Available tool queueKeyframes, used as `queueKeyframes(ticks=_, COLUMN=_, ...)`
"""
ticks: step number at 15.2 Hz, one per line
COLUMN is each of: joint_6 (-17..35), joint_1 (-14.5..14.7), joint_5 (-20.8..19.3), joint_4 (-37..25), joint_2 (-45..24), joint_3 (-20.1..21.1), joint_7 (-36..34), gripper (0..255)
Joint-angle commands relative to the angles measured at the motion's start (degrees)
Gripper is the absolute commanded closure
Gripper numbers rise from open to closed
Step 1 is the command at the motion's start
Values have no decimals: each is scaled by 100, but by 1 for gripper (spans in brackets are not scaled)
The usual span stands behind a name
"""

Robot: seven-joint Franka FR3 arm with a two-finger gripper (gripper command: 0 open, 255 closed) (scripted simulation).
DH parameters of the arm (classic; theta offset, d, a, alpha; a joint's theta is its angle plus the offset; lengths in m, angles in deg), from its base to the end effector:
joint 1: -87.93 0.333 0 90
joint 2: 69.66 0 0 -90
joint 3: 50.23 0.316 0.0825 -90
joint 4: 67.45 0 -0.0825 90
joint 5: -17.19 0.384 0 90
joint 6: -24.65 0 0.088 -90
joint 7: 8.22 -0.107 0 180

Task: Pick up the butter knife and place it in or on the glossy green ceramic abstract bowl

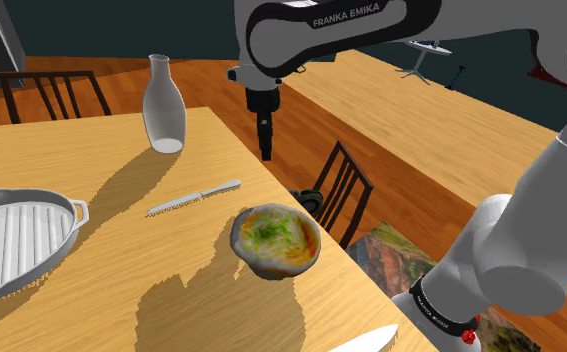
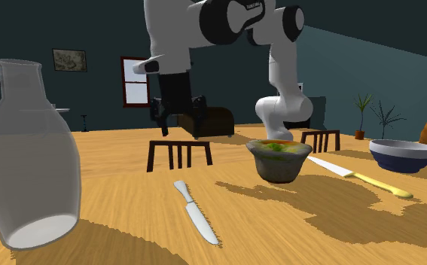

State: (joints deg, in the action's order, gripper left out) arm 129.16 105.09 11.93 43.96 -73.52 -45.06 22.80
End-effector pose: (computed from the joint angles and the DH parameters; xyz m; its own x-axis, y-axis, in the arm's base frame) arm 0.5143 0.2024 0.4323 0.5571 0.8060 -0.2001 0.8187 -0.5734 -0.0306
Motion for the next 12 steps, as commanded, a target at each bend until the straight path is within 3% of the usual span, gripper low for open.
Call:
queueKeyframes(ticks=1, joint_6=49, joint_1=127, joint_5=-80, joint_4=-308, joint_2=-344, joint_3=123, joint_7=149, gripper=0)
queueKeyframes(ticks=12, joint_6=217, joint_1=843, joint_5=-688, joint_4=-1735, joint_2=-1911, joint_3=691, joint_7=985, gripper=0)
